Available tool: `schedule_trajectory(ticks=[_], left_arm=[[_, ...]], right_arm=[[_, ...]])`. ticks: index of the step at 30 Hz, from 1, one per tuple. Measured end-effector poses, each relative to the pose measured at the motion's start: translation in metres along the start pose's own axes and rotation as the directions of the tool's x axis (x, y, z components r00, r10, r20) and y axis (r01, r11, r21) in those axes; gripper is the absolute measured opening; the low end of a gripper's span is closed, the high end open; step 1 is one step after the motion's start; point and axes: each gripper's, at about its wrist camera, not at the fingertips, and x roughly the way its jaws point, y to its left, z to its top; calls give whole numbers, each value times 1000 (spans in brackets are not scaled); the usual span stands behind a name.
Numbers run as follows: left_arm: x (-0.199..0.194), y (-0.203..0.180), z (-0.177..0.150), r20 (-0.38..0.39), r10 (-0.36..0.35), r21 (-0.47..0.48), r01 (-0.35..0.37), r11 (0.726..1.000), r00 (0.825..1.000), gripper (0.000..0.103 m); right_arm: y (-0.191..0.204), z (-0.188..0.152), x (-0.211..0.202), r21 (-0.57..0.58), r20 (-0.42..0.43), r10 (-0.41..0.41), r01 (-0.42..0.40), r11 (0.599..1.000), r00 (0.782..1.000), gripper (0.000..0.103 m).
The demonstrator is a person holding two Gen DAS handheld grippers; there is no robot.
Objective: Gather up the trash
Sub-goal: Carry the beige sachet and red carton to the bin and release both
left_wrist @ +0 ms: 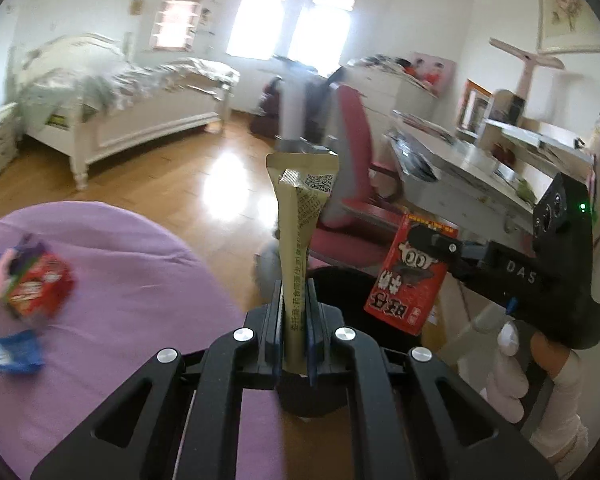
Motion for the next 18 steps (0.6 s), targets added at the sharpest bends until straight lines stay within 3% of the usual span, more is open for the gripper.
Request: schedule_trajectory(ticks=[3,8,18], left_arm=[[24,-16,2,-41,-60,5,60,998,997,10],[72,-32,4,-140,-155,-1,156,988,978,10],[148,-44,-10,-302,-220,-33,221,975,927,10]], right_arm=[[-31,7,-10,33,35,-55,54,998,998,34],[-75,9,-16,87,60,-139,133,987,989,34],[-129,-9,9,165,-1,-233,230,959,973,34]])
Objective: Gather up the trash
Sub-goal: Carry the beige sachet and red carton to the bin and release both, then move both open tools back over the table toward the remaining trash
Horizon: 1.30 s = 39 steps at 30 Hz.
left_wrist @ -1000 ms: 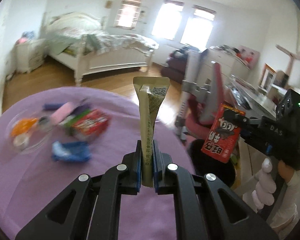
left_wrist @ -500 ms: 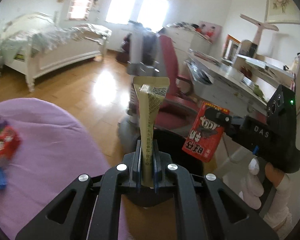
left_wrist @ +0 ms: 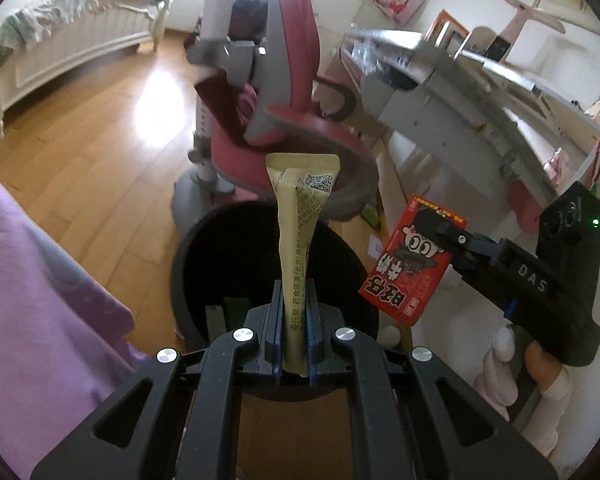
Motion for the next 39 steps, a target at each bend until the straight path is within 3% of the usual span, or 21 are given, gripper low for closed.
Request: schedule_trajectory(ticks=[7,17,19,20,22,24,26,34,39], left_arm=[[32,-2,-2,-70,-1,4,1,1000,998,10],[50,-5,4,-96,12,8,-11,1000,995,13],[49,-4,4,-113,32,5,-31,999,993,13],[48,-3,4,-121,42,3,-42,999,992,18],[45,-3,5,-127,62,0,-62,998,990,34],[35,-3,4,-105,79,3,-80,997,991,64],[20,-4,4,-64,101,10,-100,995,993,77],[-46,14,-8,42,105,-55,-102,993,994,81],[-101,48,-26,115,161,-137,-145,980,980,81]], right_arm=[[-21,-8,22,43,-38,-26,28,999,999,34],[-21,-13,33,59,-70,-39,43,997,997,34],[-22,-14,36,68,-88,-50,56,996,995,39],[-24,-13,36,80,-91,-57,64,995,994,45],[-26,-13,31,102,-69,-70,77,992,995,77],[-24,-12,24,100,-45,-74,78,992,996,79],[-18,-11,20,89,-43,-71,75,993,997,79],[20,-15,22,22,-67,-28,30,999,997,79],[60,-23,29,-50,-105,9,-14,999,994,79]])
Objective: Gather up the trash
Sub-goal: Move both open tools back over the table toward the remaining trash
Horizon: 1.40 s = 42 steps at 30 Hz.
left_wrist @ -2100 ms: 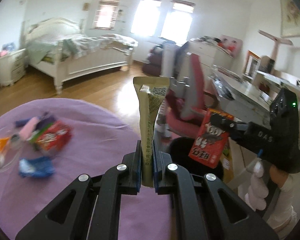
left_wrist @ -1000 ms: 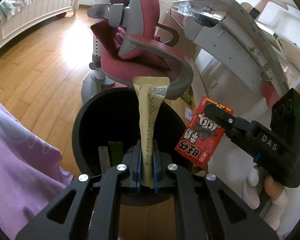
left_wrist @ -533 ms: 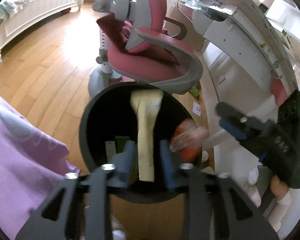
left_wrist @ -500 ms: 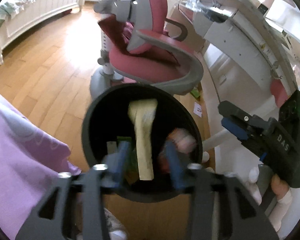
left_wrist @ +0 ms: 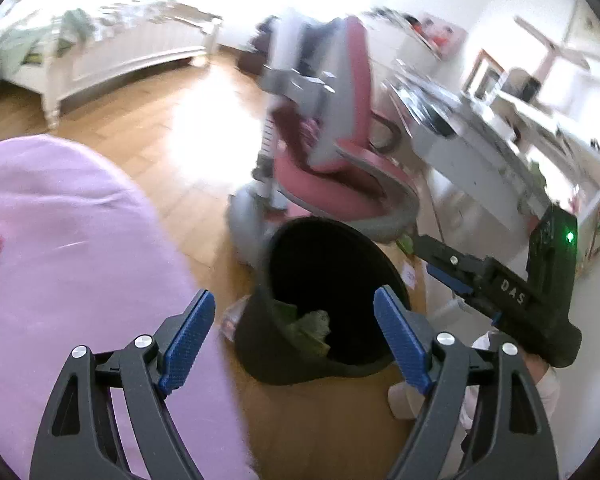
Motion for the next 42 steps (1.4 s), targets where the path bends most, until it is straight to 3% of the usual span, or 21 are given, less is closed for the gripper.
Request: schedule_trajectory(ticks=[7,13,18,22,26,29,37,40,42], left_arm=[[-71,76,-14,110,97,-146,-81,986,989,81],[-130,156,-37,174,232,-310,-170,935,957,84],[-175,224,-56,191,378,-436,-267,859,906,84],[-199,268,-63,173,470,-485,-340,806,866,84],[-202,307,-66,134,493,-509,-367,779,860,84],[-199,328,-62,116,493,-499,-378,779,862,84],[-175,354,-41,61,477,-441,-405,801,877,84],[-168,353,-38,59,474,-409,-412,814,878,82],[-165,352,-38,58,491,-388,-434,813,869,69]], right_arm=[[78,-16,12,-156,-67,72,-82,984,995,82],[162,-42,24,-331,-154,158,-202,922,975,91],[238,-65,44,-472,-271,210,-320,821,939,98],[294,-83,69,-585,-342,192,-369,723,920,98],[336,-96,104,-664,-387,183,-411,625,904,98],[356,-100,133,-686,-432,166,-443,577,886,98],[391,-111,194,-757,-464,120,-463,461,878,97],[398,-113,206,-748,-485,119,-482,456,866,98],[402,-115,213,-741,-497,112,-488,461,860,98]])
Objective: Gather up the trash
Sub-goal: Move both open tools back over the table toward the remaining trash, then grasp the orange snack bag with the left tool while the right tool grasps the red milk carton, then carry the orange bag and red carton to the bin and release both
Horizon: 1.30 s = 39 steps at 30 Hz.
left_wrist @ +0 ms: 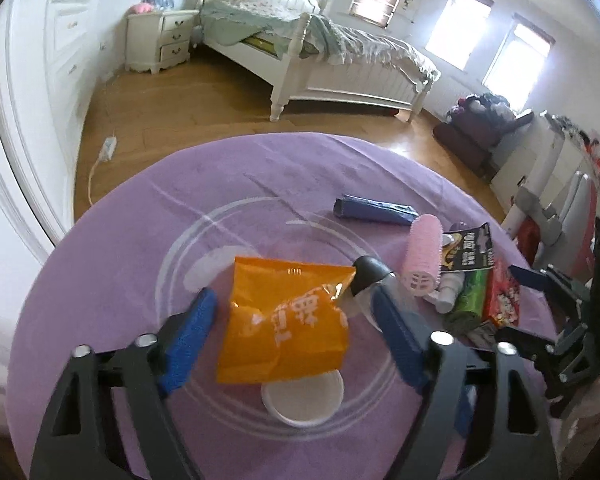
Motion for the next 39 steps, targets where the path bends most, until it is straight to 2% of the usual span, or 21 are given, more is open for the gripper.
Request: schedule_trajectory(ticks=[1,2,4,6,9,14,18,23,29,35,39], left_arm=[[0,0,0,4,8,4,-8,1000,1000,65],[0,1,0,6,1,-2,-1,1000,1000,56],[0,6,0,10,-27,-21,27,999,1000,54],[0,9,1,11,-42,-28,43,999,999,50],[-5,12,-4,10,-60,-35,61,998,998,47],[-27,12,-13,52,-88,-52,90,995,995,46],[-58,0,-16,115,-117,-49,124,991,986,46],[-96,-34,-24,175,-171,-7,175,985,970,46],[-120,-90,-38,182,-256,75,246,966,949,46],[-130,-161,-53,161,-360,154,337,929,919,46],[-124,-206,-64,127,-417,198,389,900,900,46]], right_arm=[[0,1,2,0,-4,1,-1,1000,1000,98],[1,1,6,-4,-14,-7,7,1000,1000,97],[5,0,14,-8,-26,-37,37,999,999,96],[7,-1,17,-1,-21,-42,42,999,999,91],[5,-4,12,52,-25,-40,41,998,999,91],[2,-17,-26,172,32,-6,0,985,999,91],[-7,-31,-71,299,118,40,-74,951,992,91],[-12,-56,-131,407,239,60,-157,900,969,91],[-19,-95,-199,473,351,33,-208,856,936,91],[-26,-137,-256,531,411,-71,-175,829,909,91],[-36,-161,-279,559,420,-126,-147,816,899,91]])
